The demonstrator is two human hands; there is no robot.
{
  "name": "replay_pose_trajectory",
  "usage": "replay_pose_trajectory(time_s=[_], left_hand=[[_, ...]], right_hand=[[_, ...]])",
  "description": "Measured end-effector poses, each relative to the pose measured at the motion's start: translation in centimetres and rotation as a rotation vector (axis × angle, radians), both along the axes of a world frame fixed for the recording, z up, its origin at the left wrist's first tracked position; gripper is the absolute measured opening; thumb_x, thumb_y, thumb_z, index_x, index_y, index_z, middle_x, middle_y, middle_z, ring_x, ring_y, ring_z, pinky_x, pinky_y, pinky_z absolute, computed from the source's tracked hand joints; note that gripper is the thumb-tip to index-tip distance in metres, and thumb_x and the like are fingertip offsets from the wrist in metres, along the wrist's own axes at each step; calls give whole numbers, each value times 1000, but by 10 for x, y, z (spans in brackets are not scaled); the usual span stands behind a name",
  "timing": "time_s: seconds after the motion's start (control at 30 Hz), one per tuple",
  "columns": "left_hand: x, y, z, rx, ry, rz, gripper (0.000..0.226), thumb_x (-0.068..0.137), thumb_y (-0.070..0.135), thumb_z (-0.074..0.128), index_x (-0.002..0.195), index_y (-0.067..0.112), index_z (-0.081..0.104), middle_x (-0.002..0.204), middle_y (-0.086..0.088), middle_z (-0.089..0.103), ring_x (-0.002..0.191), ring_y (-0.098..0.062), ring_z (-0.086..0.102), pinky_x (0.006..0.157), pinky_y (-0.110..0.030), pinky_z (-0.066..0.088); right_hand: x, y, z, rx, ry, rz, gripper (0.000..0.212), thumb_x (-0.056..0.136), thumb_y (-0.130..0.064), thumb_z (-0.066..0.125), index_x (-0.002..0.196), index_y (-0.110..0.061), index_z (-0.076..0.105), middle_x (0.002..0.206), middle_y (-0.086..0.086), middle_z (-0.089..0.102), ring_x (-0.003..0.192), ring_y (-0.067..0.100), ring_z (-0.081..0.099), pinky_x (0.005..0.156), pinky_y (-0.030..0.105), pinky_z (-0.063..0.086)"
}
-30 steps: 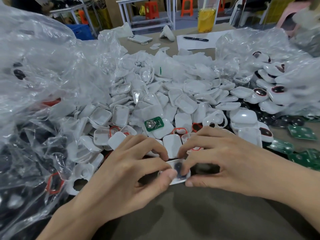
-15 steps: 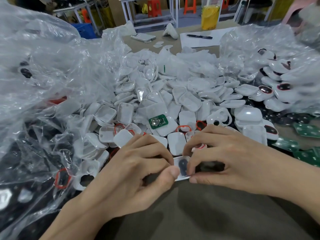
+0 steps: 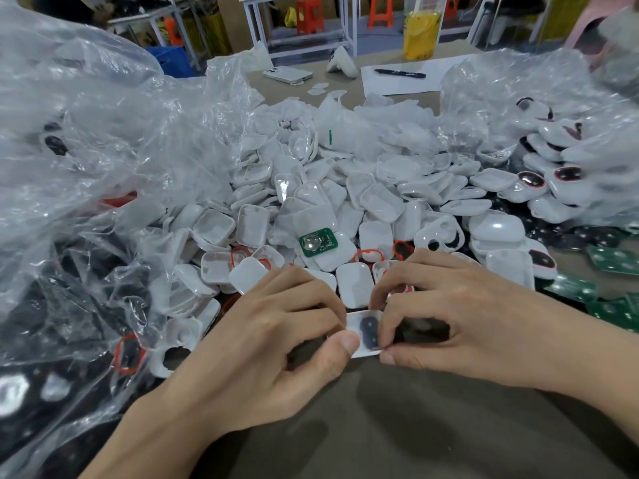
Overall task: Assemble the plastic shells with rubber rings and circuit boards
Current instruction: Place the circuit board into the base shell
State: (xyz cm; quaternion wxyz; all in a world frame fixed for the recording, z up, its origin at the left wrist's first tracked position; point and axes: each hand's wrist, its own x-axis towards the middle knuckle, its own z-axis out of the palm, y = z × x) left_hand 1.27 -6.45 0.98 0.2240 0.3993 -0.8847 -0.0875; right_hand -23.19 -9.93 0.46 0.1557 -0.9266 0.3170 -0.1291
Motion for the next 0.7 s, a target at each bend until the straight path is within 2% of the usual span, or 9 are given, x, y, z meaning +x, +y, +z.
replay_pose_trajectory(time_s=[0.23, 0.4, 0.57, 0.7], left_hand=[[0, -1, -1, -3, -29, -12, 35, 102, 36, 46, 80, 19, 67, 93, 15, 64, 92, -16, 57, 83, -34, 44], [1, -1, -2, -2, 25, 0, 36, 103, 36, 44, 81, 20, 67, 96, 16, 63, 94, -12, 56, 83, -33, 43], [4, -8, -6, -144, 110, 170, 35, 103, 29, 45, 81, 16, 68, 95, 13, 64, 91, -17, 58, 83, -37, 44], [5, -16, -10, -224, 136, 329, 28, 100, 28, 50, 90, 14, 71, 99, 8, 67, 94, -17, 58, 88, -38, 44]], right_hand=[[0, -1, 1, 15, 2, -3, 18, 90, -61, 57, 90, -44, 63, 110, -26, 54, 108, 3, 47, 95, 20, 34], [0, 0, 0, 19, 9, -9, 17, 89, -61, 58, 90, -44, 63, 110, -25, 53, 108, 4, 48, 95, 22, 35], [1, 0, 1, 18, 13, -20, 17, 88, -60, 59, 89, -44, 63, 108, -26, 54, 108, 3, 47, 96, 19, 33], [2, 1, 1, 25, 12, -32, 18, 87, -61, 58, 93, -44, 59, 107, -26, 53, 108, 3, 47, 96, 21, 36]])
